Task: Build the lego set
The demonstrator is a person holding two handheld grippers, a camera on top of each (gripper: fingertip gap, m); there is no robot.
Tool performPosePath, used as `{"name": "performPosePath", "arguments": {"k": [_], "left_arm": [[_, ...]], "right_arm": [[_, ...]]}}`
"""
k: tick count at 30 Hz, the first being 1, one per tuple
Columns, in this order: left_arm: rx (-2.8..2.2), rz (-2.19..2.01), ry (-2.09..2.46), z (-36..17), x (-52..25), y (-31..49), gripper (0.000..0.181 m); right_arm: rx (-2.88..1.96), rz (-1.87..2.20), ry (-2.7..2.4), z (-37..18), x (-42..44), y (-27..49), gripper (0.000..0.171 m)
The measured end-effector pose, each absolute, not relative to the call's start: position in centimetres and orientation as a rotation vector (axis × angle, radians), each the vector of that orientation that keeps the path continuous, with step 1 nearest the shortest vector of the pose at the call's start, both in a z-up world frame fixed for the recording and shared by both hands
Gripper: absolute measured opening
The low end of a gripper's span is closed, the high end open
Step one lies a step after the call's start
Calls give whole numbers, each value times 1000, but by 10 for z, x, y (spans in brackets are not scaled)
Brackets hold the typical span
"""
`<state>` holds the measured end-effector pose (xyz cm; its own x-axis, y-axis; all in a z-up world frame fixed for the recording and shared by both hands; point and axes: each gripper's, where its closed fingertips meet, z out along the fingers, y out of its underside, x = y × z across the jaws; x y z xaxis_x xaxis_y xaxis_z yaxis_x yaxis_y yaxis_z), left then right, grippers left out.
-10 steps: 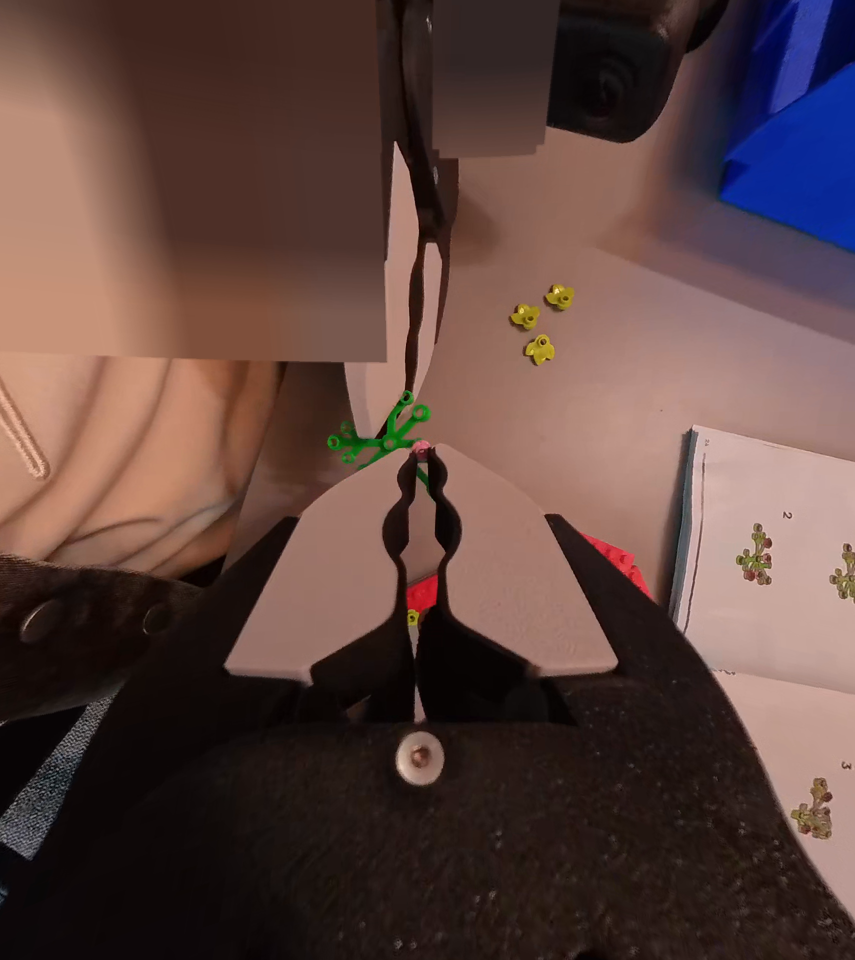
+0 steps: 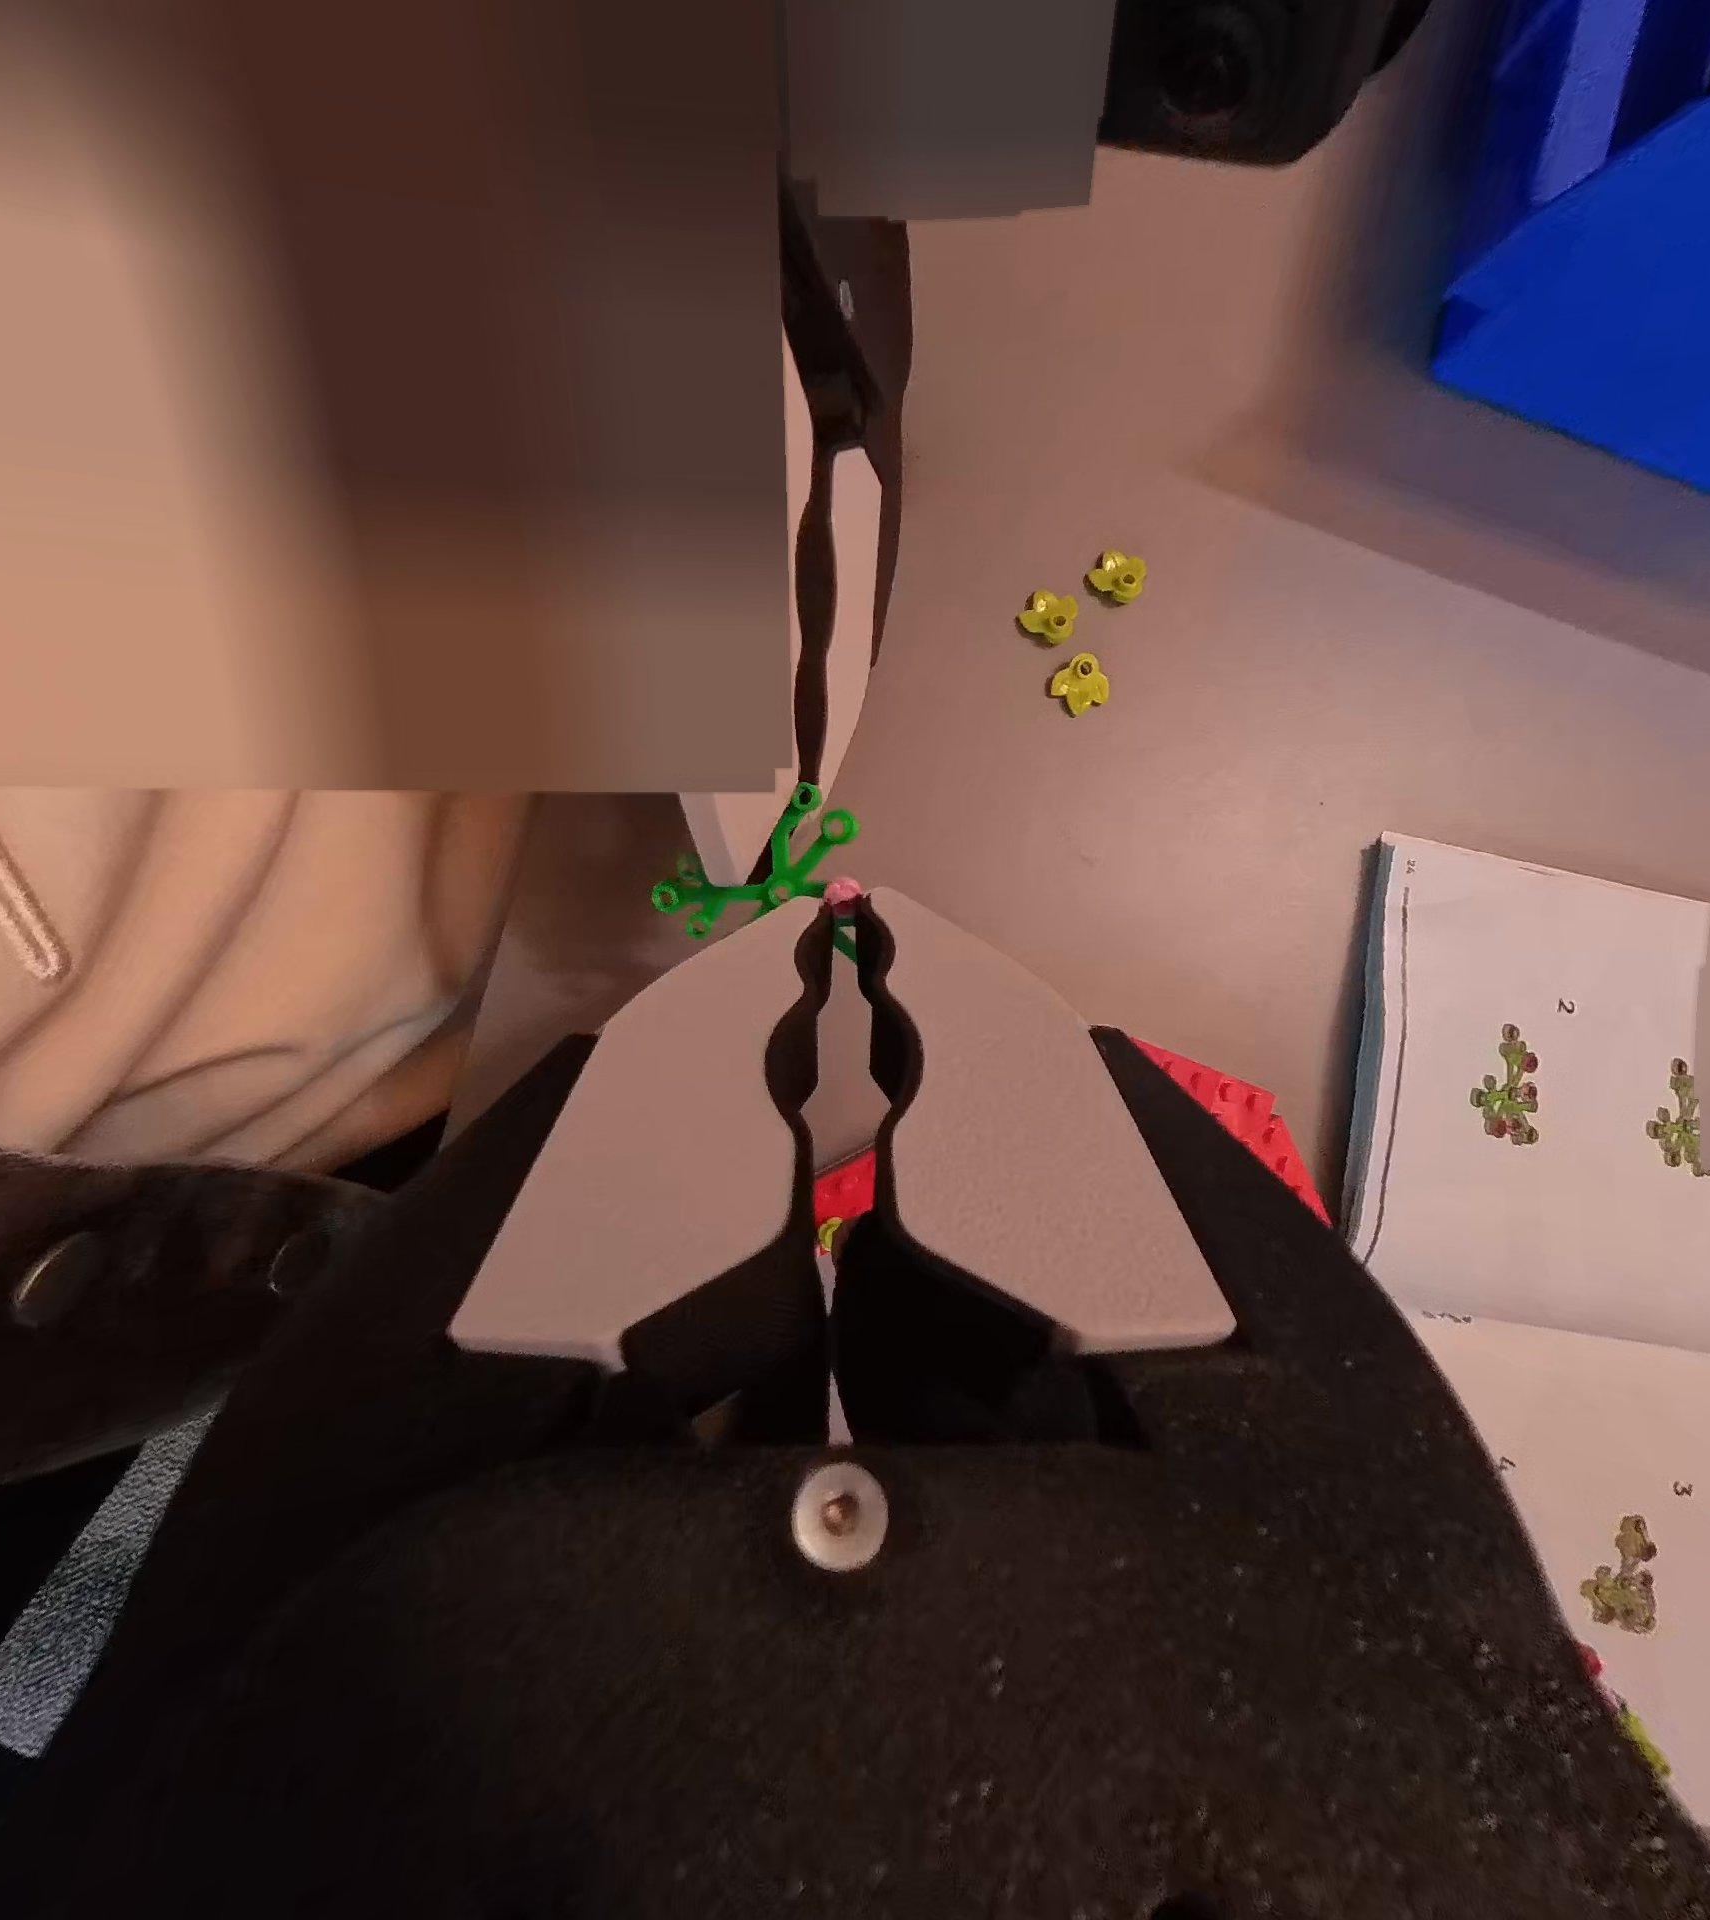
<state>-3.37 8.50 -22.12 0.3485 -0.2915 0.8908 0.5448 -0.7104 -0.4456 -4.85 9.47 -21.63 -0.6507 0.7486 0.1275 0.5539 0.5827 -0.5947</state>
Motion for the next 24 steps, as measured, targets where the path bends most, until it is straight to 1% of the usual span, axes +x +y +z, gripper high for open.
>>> {"name": "performPosePath", "arguments": {"k": [1,7,16,24], "left_arm": [[-1891,-1397,-188,-221,-34,85,3],[-1943,-1087,53,-216,-35,84,4],[-2097,-577,513,-232,-34,75,4],[-2139,-459,724,-242,-27,65,5]], "right_arm": [[-1051,720,-2438,-216,-49,94,4],[-1025,638,-2345,-211,-51,93,4],[-925,465,-2360,-223,-48,84,4],[-831,425,-2415,-232,-41,75,4]]}}
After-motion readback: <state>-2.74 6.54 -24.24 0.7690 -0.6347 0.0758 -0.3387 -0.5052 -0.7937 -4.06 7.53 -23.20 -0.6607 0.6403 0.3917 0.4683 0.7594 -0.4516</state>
